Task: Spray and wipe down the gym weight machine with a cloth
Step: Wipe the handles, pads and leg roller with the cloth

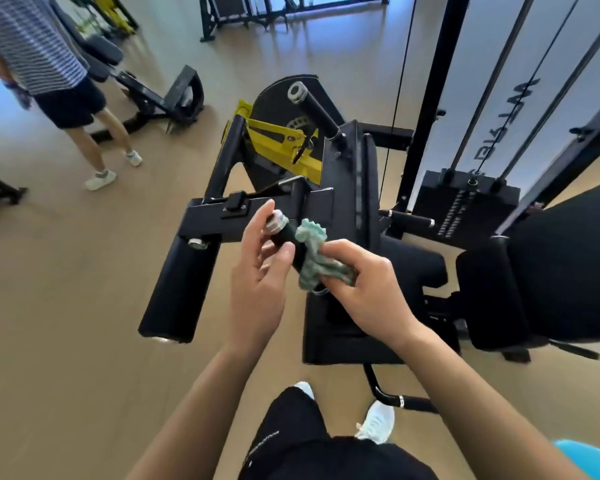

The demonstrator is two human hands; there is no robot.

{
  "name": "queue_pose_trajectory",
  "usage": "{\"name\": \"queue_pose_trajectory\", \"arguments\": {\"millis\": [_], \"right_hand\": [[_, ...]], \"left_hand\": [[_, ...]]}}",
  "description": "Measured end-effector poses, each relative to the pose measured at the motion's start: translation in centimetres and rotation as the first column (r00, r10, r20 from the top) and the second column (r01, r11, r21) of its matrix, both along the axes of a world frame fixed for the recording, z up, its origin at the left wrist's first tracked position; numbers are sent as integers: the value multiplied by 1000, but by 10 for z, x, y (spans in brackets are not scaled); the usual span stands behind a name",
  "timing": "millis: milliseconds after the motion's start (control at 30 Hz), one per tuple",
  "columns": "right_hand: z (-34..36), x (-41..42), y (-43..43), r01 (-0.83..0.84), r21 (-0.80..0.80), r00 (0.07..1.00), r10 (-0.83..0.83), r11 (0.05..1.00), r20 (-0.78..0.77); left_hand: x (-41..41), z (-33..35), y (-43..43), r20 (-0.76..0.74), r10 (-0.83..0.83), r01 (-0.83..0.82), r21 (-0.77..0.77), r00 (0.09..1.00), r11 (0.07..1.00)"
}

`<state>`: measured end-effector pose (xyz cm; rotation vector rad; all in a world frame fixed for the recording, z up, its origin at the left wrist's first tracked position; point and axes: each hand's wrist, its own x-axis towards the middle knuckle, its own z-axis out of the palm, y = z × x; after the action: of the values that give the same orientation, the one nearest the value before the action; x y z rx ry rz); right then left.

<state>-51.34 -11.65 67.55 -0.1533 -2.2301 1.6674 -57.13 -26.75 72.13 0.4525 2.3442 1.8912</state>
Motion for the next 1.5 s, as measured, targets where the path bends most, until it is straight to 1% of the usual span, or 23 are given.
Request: {"name": "queue_pose_trajectory", "arguments": {"millis": [33,100,267,400,500,567,667,700,767,867,967,1033,1100,1167,1200,1267,1333,1367,1433,1467,1500], "right_hand": [[-2,9,2,12,43,1000,-13,999,12],[-6,26,6,21,74,999,-24,997,40],[-14,72,-6,54,54,993,-59,997,99],[-25,114,-24,76,34,980,-81,997,182],[-41,144,-31,94,22,961,-97,995,258],[-56,162,-31,109,13,942,-108,994,319],[-81,186,-20,98,11,905,-94,995,415],[-90,192,-14,96,5,887,-87,995,454],[-112,202,2,85,-13,853,-66,996,518],[-150,214,30,29,-21,791,-10,999,612],[-191,225,62,-60,-89,714,105,994,692],[-221,229,85,-67,-132,673,142,989,726],[-250,232,105,-62,-158,647,160,986,745],[-280,234,122,-71,-149,619,161,986,768],[-295,234,129,-73,-143,605,157,987,781],[-321,233,139,-117,-104,590,153,988,792],[-349,230,144,-135,-46,622,121,990,773],[-361,228,145,-127,-20,651,99,992,753],[-386,224,143,-103,19,719,61,994,692],[-398,221,141,-84,29,747,43,996,663],[-409,219,138,-67,38,765,27,997,643]], "left_hand": [[8,-2,0,4,5,-5,5,1000,1000],[23,-7,-1,12,19,-19,3,1000,1000],[58,-38,-11,53,41,-40,-31,998,999],[96,-67,-22,129,-12,14,-15,992,1000],[124,-98,-27,186,-90,88,20,978,996],[140,-120,-27,258,-158,161,10,953,987],[166,-145,-20,393,-260,264,45,882,963],[173,-153,-15,430,-283,291,49,857,955],[184,-175,-3,474,-284,323,-2,834,946],[198,-214,20,505,-228,331,-124,833,935],[214,-263,47,558,-80,250,-235,826,939],[226,-291,65,585,15,189,-286,811,940],[237,-315,83,642,87,143,-299,762,944],[248,-338,98,708,174,90,-319,685,943],[253,-352,104,714,216,68,-347,666,936],[261,-374,115,668,308,33,-446,677,895],[262,-392,123,592,371,28,-554,715,832],[260,-402,125,539,386,27,-607,748,794],[253,-420,128,384,373,16,-715,845,699],[249,-428,128,299,365,-12,-759,881,651],[244,-437,127,231,373,-51,-789,899,613]]}}
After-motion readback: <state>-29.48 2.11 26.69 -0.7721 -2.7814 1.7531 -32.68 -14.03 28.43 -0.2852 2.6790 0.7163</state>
